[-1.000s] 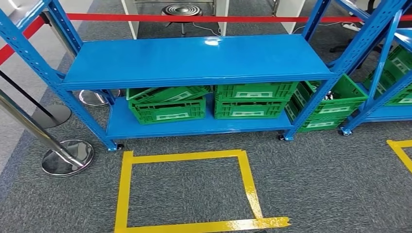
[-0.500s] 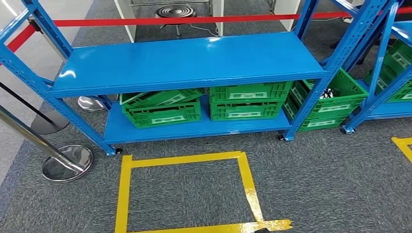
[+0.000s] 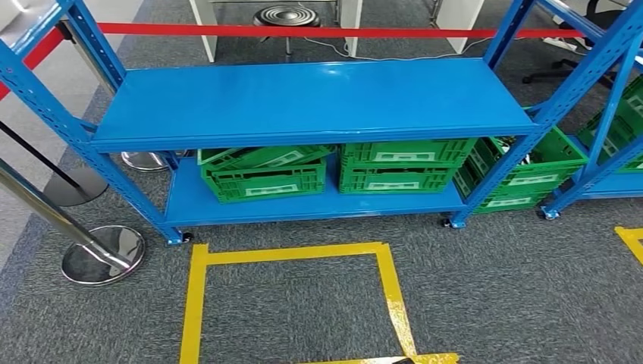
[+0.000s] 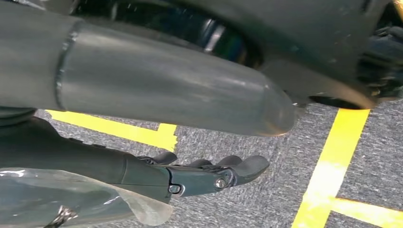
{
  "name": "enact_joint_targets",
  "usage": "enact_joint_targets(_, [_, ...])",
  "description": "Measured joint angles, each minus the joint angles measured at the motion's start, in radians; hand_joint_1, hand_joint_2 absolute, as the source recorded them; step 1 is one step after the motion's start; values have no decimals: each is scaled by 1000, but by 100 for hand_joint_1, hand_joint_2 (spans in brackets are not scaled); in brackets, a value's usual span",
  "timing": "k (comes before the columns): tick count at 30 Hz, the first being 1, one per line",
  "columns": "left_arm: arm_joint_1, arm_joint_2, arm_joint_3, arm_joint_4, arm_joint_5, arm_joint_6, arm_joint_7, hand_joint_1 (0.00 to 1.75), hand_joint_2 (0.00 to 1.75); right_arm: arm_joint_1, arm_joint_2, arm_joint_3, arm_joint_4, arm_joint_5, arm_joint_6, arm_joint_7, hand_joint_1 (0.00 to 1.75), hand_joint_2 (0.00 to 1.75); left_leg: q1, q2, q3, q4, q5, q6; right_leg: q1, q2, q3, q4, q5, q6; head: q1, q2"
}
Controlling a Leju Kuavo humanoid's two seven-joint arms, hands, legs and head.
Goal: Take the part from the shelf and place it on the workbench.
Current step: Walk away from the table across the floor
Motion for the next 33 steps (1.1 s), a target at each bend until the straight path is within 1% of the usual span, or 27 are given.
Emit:
enact_joint_targets(1, [1,0,0,0,0,0,0,0,0,1,0,0,0,0,1,0,0,0,-2,-1,11,0,-8,0,1,0,6,-42,46,-4,0,0])
enact_joint_targets(2, [2,-1,0,0,0,0,0,0,0,1,-1,0,0,0,2,0,0,0,-3,-2,23,0,-16,-2,2,0,26,-110,98,-8,1,0])
enact_joint_targets(3, [2,-1,0,0,0,0,0,0,0,1,-2,0,0,0,2,0,0,0,-5,-2,32,1,-25,-5,5,0,49,-171,134,-13,0,0])
enact_joint_targets(4, [1,-1,0,0,0,0,0,0,0,0,-2,0,0,0,3,0,0,0,-6,-3,38,2,-33,-10,7,0,72,-219,153,-18,0,0])
enact_joint_targets(5, [0,-2,1,0,0,1,0,0,0,-1,-3,0,1,0,4,0,0,0,-7,-2,40,3,-38,-15,9,0,86,-244,156,-22,-1,0])
enact_joint_targets(8, [-5,-3,1,0,0,1,0,0,0,-1,-3,0,1,0,4,1,0,0,-6,-1,45,-2,-46,-28,10,3,100,-257,144,-32,-4,0])
enact_joint_targets(9, [-5,-3,2,0,0,2,0,0,0,0,-3,0,1,0,5,1,0,0,-5,-1,44,7,-54,-33,7,2,106,-261,142,-37,-5,0])
enact_joint_targets(10, [-5,-2,2,0,0,2,0,0,0,0,-3,0,1,0,5,1,0,0,-5,-1,32,35,-68,-39,4,1,112,-266,141,-41,-6,0])
enact_joint_targets(11, [-5,-1,2,0,0,2,0,0,0,-1,-3,0,1,0,6,1,0,0,-2,0,6,85,-90,-45,2,0,120,-269,138,-45,-8,0])
enact_joint_targets(13, [-4,-1,3,0,0,2,0,0,0,-2,-3,0,1,0,6,1,0,0,3,0,-73,220,-132,-55,1,-1,131,-270,128,-49,-12,0])
enact_joint_targets(14, [-3,-1,3,0,0,2,0,0,0,-1,-3,0,1,0,7,1,0,0,5,0,-106,267,-135,-57,1,0,138,-270,122,-49,-12,0])
enact_joint_targets(15, [-1,-1,3,0,0,2,0,0,0,0,-3,0,1,0,7,1,0,0,6,0,-125,279,-116,-58,1,1,147,-270,115,-49,-11,0])
enact_joint_targets(16, [0,0,3,0,0,2,0,0,0,0,-3,0,1,0,7,1,0,0,7,0,-127,256,-80,-57,1,2,157,-270,108,-48,-12,0])
enact_joint_targets(17, [1,0,3,0,0,2,0,0,0,1,-3,0,1,0,7,1,0,0,8,0,-112,198,-28,-54,1,4,169,-270,99,-45,-12,0])
enact_joint_targets(18, [1,1,3,0,0,2,0,0,0,1,-3,0,1,0,7,1,0,0,7,0,-94,141,10,-50,1,4,175,-271,91,-41,-11,0])
enact_joint_targets(19, [1,1,3,0,0,1,1,0,0,0,-3,0,1,0,8,1,0,0,4,0,-75,88,33,-45,2,5,180,-272,84,-37,-11,0])
enact_joint_targets(20, [0,2,3,0,-1,1,1,0,0,-1,-3,0,2,0,9,2,0,0,1,1,-62,53,39,-40,3,4,180,-273,79,-32,-10,0])
enact_joint_targets(22, [0,2,3,0,-1,0,2,0,0,-3,-3,0,2,0,10,2,0,0,-4,0,-53,33,23,-30,4,3,180,-280,75,-21,-8,0])
enact_joint_targets(24, [3,2,3,0,-2,0,3,0,0,-4,-3,0,1,0,10,2,0,0,0,-1,-40,18,20,-19,3,1,187,-282,66,-11,-6,0])
enact_joint_targets(25, [3,2,3,0,-2,-1,3,0,0,-5,-3,0,1,0,10,1,0,0,3,-1,-31,10,19,-13,3,0,178,-260,53,-7,-5,0])
enact_joint_targets(26, [2,1,3,0,-3,-2,3,0,0,-6,-3,0,1,0,10,1,0,0,5,0,-23,4,18,-7,3,1,155,-215,33,-5,-3,0])
enact_joint_targets(28, [-1,1,3,0,-3,-3,3,0,0,-5,-3,0,1,0,11,1,0,0,3,1,-13,2,8,2,4,1,68,-78,-13,-2,1,0])
enact_joint_targets(29, [-2,1,3,0,-3,-3,3,0,0,-4,-3,0,1,0,11,1,0,0,1,0,-7,2,2,4,4,1,26,-22,-21,-1,1,0])
enact_joint_targets(30, [-1,1,3,0,-3,-3,3,0,0,-2,-3,0,1,0,12,2,0,0,0,0,1,2,-5,5,4,1,-2,1,-7,-1,2,0])
enact_joint_targets(31, [0,1,3,0,-3,-3,3,0,0,0,-4,0,1,0,12,2,0,0,-1,-2,12,2,-13,4,4,1,-10,-13,27,-2,3,0])
enact_joint_targets(32, [2,1,3,0,-3,-3,3,0,0,1,-4,0,1,0,13,3,0,0,-2,-3,26,2,-22,3,5,1,1,-67,79,-5,3,0])
enact_joint_targets(33, [2,0,3,0,-3,-4,3,0,0,1,-5,0,1,0,14,3,0,0,-3,-3,39,2,-32,1,6,1,23,-131,124,-10,3,0])
